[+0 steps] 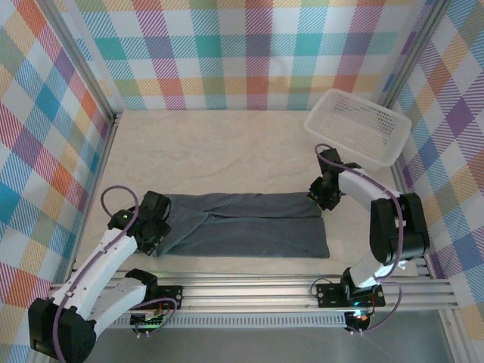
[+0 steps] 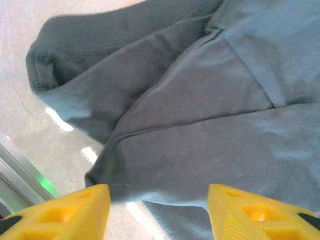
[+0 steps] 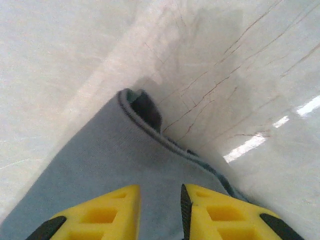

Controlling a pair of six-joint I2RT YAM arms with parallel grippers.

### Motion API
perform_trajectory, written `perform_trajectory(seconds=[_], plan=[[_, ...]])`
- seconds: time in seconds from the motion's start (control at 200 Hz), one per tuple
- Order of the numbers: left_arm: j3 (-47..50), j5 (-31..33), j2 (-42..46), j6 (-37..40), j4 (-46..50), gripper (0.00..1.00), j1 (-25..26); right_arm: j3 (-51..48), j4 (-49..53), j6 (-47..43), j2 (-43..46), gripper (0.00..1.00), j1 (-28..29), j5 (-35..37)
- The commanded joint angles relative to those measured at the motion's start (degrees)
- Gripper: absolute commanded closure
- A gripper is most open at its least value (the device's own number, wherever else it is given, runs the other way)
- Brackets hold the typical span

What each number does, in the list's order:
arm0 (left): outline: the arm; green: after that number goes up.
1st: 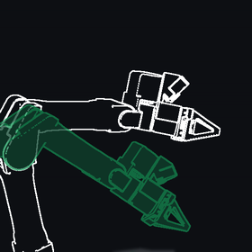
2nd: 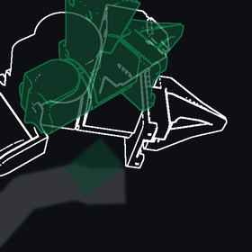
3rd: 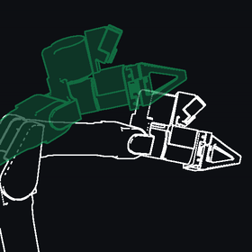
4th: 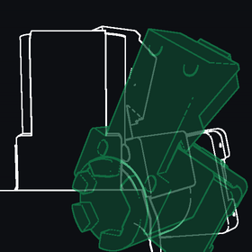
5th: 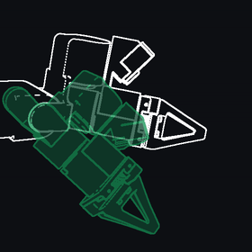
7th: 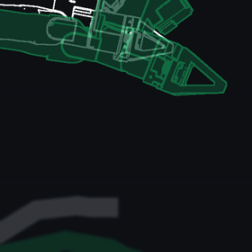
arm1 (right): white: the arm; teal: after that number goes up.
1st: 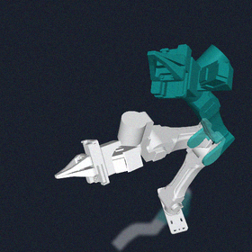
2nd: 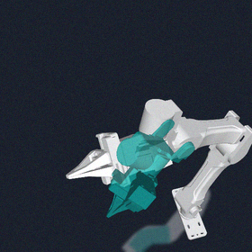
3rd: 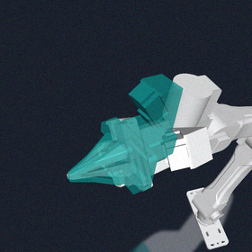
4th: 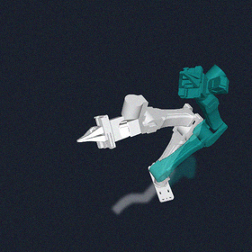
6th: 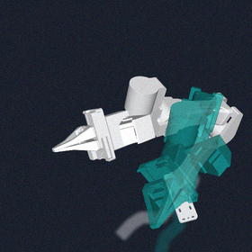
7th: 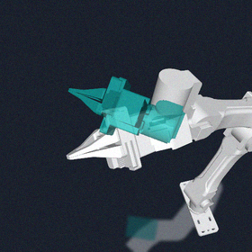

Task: Fold and stack the t-shirts

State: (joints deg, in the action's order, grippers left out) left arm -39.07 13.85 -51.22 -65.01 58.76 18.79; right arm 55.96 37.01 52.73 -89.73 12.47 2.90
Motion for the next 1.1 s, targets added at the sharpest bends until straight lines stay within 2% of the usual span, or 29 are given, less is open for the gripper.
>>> perform_trajectory(seconds=[0.0, 0.125, 0.255, 0.29, 0.365, 0.41, 0.485, 0.545, 0.63, 0.685, 0.775, 0.955, 1.095], plan=[[-5.2, 2.7, 0.0, 3.1, 1.6, 0.41, 0.5, 2.4, 3.9, -2.8, 5.0, 0.7, 2.1, 3.8], [-10.7, 1.0, -3.2, 7.3, -1.4, 0.45, 0.2, 2.4, 3.9, -0.8, 7.3, 0.69, 8.4, 5.3], [-15.9, -4.9, -14.1, 13.3, -8.7, 0.63, -3.3, 2.3, -1.0, 3.3, 3.6, 0.69, 14.5, 2.1], [-17.6, -6.1, -17.6, 14.8, -10.1, 0.65, -4.9, 2.6, -1.9, 3.9, 1.9, 0.69, 15.0, 1.2], [-20.1, -9.7, -25.1, 16.7, -12.7, 0.64, -10.0, 3.5, -2.9, 4.4, -2.0, 0.7, 14.7, 0.5], [-21.1, -11.4, -28.9, 18.1, -14.3, 0.61, -13.1, 4.2, -2.7, 3.8, -3.9, 0.7, 14.2, 0.9], [-23.7, -10.2, -34.1, 20.2, -12.4, 0.59, -17.8, 4.7, -2.8, 3.0, -5.8, 0.7, 12.2, 0.3], [-23.9, -10.1, -35.3, 21.6, -13.1, 0.57, -21.2, 4.8, -2.6, 2.4, -6.2, 0.7, 10.6, -0.2], [-21.3, -13.8, -33.7, 23.8, -19.2, 0.5, -25.3, 5.0, -2.3, 0.7, -6.1, 0.7, 9.0, -0.5], [-20.7, -16.3, -33.7, 25.7, -22.5, 0.42, -26.5, 5.4, -1.7, -0.4, -6.3, 0.69, 8.2, -0.8], [-22.0, -16.6, -36.0, 27.8, -21.9, 0.41, -27.3, 5.8, -0.9, -1.5, -7.1, 0.67, 6.9, -1.2], [-22.9, -10.4, -40.9, 28.0, -17.2, 0.47, -28.2, 5.6, -1.3, -2.3, -8.2, 0.67, 4.9, -2.5], [-21.7, -12.2, -41.5, 28.3, -22.3, 0.53, -30.0, 6.0, -1.1, -2.7, -8.7, 0.67, 4.5, -2.5]])
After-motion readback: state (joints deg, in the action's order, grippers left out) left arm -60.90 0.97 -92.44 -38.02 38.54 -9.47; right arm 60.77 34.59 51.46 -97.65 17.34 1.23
